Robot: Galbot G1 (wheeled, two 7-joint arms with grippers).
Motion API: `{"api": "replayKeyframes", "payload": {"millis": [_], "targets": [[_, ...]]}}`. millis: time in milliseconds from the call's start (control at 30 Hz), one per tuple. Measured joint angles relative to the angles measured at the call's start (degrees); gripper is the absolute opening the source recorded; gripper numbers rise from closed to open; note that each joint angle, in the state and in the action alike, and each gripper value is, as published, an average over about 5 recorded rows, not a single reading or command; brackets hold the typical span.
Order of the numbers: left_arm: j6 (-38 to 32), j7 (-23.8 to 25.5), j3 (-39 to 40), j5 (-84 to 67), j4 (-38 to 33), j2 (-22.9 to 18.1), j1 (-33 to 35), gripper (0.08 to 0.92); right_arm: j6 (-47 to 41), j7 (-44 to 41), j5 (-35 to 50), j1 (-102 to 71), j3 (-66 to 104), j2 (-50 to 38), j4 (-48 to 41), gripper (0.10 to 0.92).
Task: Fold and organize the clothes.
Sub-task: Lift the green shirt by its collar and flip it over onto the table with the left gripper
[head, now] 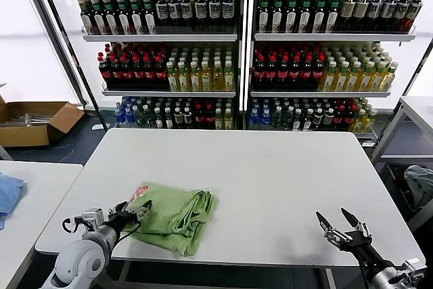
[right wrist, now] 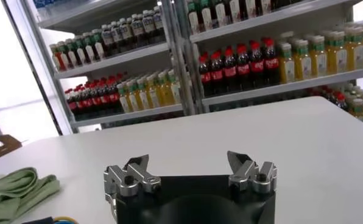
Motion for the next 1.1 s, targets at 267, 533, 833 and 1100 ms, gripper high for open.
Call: {"api": "replayKeyframes", "payload": {"millis": [267,533,833,1100], "targets": [[-0.72,-0.18,1.49,0.29,-0.29,-1.14,0.79,0.577,-0.12,0.41,0.07,0.42,0.19,0.13,0.33,0.823],[-3.24,-0.83,2.71,2.19,-0.41,-2.52,1.82,0.343,-0.24,0.63,0.12,0.77,0.25,-0.1,0.51,0.823],[-6.14,-1.96,1.07,4.14,-1.43,-4.06,3.79,0.151,-0.4,0.83,0.23,1.45,0.11,0.13,0.74,0.823],[-6.66,-2.73,-9.91,3.21,-2.47,-2.47,7.42,0.15,-0.35,0.79,0.7,2.2,-0.38,0.06,0.31,0.823]]}}
